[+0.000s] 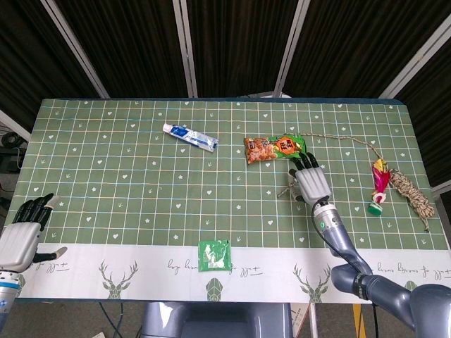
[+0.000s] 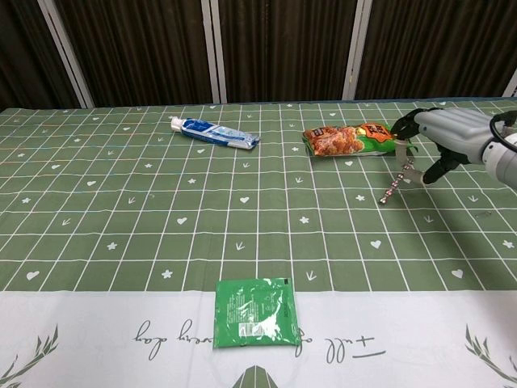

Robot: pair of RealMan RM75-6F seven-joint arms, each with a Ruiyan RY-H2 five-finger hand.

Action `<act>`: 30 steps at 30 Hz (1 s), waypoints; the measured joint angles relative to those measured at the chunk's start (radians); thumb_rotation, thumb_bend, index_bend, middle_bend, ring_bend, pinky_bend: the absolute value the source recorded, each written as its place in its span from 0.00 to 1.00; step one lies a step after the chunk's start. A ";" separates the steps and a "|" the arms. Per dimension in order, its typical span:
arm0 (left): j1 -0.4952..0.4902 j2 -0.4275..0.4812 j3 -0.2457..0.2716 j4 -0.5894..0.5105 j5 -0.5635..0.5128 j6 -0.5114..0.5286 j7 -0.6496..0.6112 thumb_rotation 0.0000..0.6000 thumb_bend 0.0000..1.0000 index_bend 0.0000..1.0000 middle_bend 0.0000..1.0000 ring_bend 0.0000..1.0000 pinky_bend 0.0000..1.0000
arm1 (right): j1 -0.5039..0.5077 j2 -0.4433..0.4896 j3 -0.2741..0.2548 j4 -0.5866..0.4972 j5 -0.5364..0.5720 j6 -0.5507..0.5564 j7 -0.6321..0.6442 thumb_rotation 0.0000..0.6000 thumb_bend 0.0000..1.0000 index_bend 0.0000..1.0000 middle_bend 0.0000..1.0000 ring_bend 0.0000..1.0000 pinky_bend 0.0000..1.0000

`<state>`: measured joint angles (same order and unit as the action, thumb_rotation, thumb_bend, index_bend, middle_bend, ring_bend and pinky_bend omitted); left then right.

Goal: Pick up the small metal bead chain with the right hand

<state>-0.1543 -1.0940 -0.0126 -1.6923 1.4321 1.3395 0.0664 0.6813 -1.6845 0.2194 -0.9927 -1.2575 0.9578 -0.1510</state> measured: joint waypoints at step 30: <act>0.011 -0.008 -0.001 0.019 0.022 0.034 -0.013 1.00 0.05 0.00 0.00 0.00 0.00 | -0.095 0.154 -0.001 -0.253 -0.010 0.231 -0.180 1.00 0.38 0.58 0.13 0.00 0.00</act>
<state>-0.1436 -1.1024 -0.0131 -1.6730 1.4539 1.3736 0.0535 0.5863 -1.5310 0.2185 -1.2461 -1.2671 1.1890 -0.3314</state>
